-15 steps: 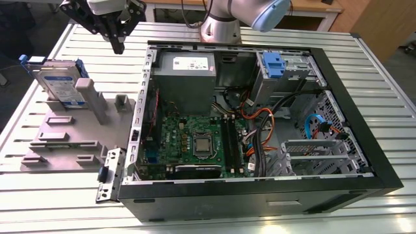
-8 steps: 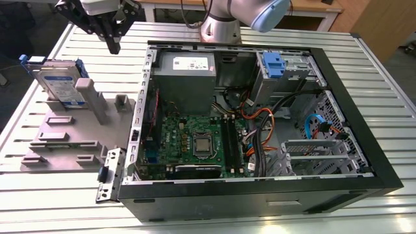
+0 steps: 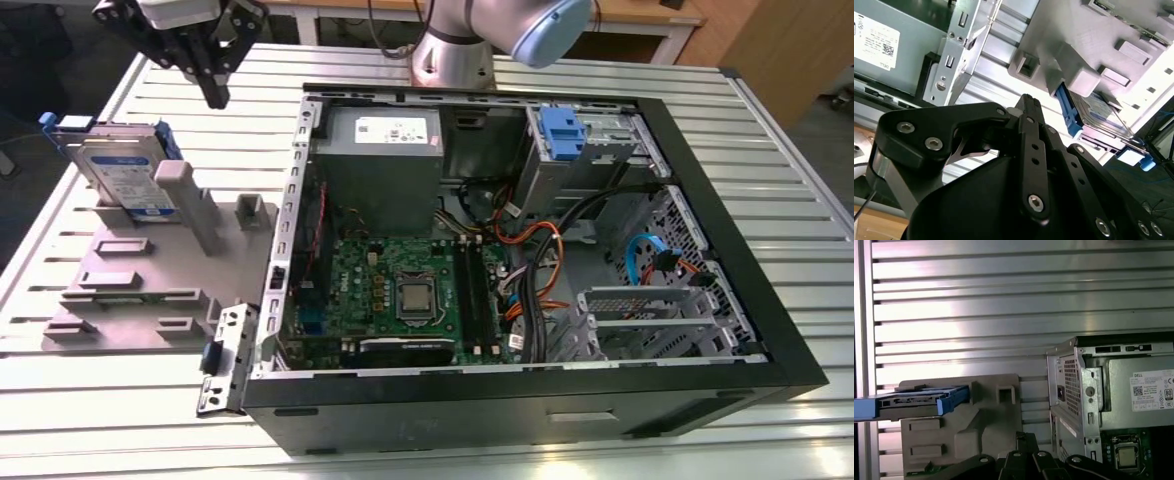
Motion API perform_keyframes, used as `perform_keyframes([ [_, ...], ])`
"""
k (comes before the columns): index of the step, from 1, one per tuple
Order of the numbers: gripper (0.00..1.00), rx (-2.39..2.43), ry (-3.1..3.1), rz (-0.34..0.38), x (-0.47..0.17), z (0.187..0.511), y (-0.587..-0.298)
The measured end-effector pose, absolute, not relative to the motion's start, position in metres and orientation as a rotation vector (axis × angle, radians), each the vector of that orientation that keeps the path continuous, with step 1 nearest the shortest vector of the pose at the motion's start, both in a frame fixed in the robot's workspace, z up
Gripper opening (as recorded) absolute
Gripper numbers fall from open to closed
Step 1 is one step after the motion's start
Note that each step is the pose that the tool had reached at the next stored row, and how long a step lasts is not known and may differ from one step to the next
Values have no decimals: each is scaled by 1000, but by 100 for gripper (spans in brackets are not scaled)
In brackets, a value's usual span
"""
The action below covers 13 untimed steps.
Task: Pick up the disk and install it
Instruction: 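Reach for the disk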
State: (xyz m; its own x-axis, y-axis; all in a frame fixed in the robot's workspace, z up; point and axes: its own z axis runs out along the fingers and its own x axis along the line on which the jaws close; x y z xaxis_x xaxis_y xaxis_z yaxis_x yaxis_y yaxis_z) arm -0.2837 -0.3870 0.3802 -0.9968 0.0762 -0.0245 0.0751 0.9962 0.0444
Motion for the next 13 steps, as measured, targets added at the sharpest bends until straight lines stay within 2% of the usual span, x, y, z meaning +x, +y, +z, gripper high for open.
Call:
perform_keyframes([
  [13, 11, 118, 3112, 68, -291, 379, -386],
])
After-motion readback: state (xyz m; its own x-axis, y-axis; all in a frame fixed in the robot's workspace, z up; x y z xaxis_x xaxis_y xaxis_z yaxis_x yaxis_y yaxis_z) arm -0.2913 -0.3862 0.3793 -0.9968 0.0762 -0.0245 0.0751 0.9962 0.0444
